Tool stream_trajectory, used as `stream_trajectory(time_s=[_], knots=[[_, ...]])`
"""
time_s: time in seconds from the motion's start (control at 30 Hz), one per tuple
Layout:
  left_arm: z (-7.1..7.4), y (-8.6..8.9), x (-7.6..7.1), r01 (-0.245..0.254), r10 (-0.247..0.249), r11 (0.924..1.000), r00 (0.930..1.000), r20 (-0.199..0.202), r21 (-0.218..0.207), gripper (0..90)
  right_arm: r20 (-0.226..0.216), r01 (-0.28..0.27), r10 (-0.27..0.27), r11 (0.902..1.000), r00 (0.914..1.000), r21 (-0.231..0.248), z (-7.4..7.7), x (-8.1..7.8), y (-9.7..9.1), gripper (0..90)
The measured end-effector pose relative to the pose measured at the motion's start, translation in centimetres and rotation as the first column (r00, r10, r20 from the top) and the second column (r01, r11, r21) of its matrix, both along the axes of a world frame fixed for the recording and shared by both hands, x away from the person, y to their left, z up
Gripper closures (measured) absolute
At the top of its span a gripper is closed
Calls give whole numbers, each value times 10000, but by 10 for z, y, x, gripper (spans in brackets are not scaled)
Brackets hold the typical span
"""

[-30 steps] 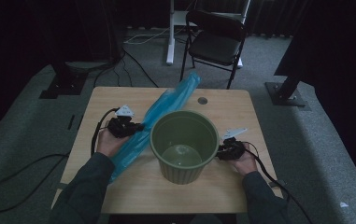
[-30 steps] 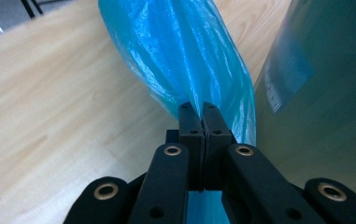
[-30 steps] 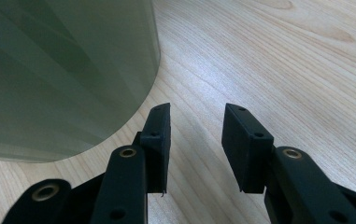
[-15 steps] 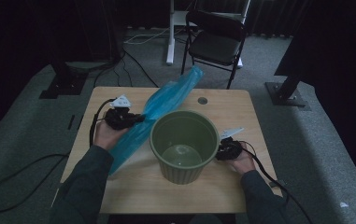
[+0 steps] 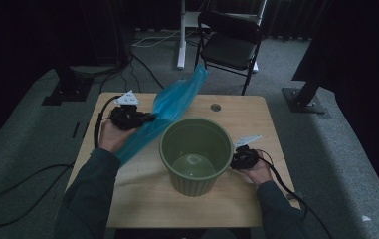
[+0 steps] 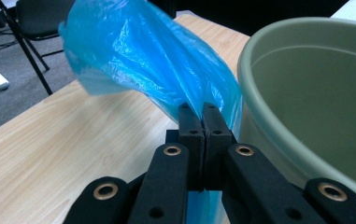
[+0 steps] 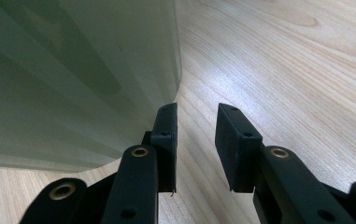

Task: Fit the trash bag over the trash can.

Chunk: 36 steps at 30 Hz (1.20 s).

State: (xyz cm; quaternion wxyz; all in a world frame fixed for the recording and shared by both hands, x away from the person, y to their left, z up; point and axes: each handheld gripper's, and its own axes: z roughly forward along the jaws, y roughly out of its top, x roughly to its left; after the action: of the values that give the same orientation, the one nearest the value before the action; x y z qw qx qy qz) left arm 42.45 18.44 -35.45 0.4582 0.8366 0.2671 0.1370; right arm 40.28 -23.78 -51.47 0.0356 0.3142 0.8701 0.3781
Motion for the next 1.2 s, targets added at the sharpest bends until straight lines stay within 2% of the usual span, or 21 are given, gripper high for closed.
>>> stream_trajectory(time_s=[0.17, 0.23, 0.6, 0.87, 1.2], knots=[[7, -5, -1, 163, -163, 9998, 9999, 32, -118, 888, -41, -66, 66, 10000, 10000, 34, 1, 0, 2, 689], [10, -8, -1, 209, -209, 9998, 9997, 108, -54, 888, -48, -165, 165, 9999, 9999, 15, 1, 1, 3, 688], [34, -21, -5, 514, -495, 9981, 9973, 542, -343, 889, -111, -481, 481, 9988, 9988, -23, 1, 4, 10, 685], [44, -22, -9, 651, -630, 9973, 9961, 617, -339, 889, -154, -564, 563, 9984, 9983, -11, 1, 6, 11, 676], [61, -24, -14, 1007, -961, 9926, 9930, 687, -681, 889, -231, -587, 588, 9983, 9980, 33, 0, 7, 11, 671]])
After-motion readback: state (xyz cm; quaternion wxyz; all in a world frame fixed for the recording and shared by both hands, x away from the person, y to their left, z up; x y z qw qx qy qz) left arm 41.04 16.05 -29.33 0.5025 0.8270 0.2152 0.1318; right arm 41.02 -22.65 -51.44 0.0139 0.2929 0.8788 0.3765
